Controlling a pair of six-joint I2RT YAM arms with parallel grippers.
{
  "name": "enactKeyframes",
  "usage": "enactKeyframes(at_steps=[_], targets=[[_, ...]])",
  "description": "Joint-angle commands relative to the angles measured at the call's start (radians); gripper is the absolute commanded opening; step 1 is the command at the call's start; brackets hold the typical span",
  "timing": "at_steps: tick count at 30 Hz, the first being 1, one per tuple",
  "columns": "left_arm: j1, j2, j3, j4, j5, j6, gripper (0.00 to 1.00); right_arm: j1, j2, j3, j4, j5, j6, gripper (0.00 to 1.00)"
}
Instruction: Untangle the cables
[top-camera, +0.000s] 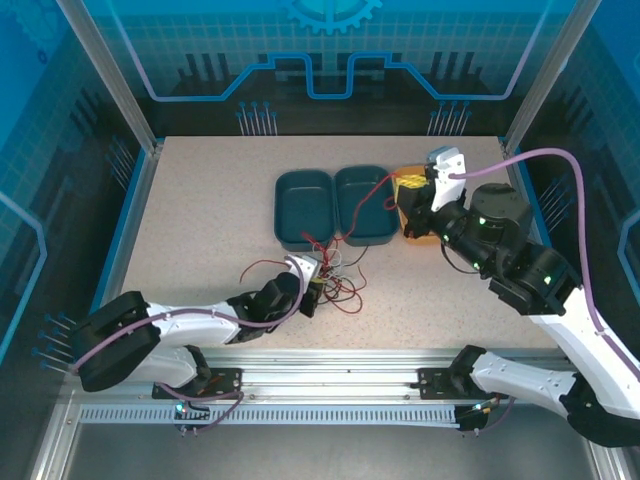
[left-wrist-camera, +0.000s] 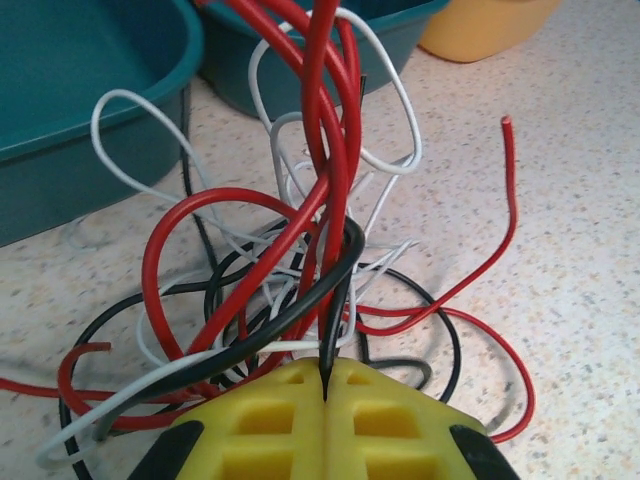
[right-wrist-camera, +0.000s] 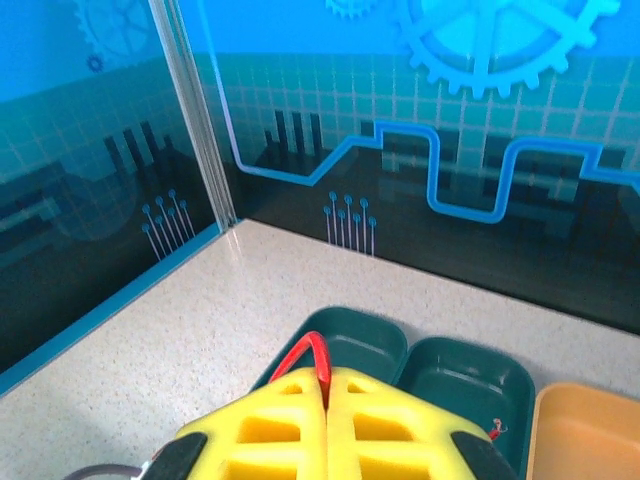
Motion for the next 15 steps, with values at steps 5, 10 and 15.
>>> enactKeyframes(at_steps=[5, 10, 15], targets=[[0.049, -0.137, -0.089, -0.077, -0.054, -0.065, 0.03, 0.005, 0.013, 0.174, 0.074, 0.003, -0.087, 0.00], [0.082, -0.242, -0.128, -0.127, -0.065, -0.098, 0.03, 0.005, 0.039, 0.206, 0.085, 0.008, -0.087, 0.00], [0.124, -0.373, -0.147, -0.231, -0.073, -0.125, 0.04, 0.004, 0.120, 0.235, 0.069, -0.005, -0.075, 0.00]])
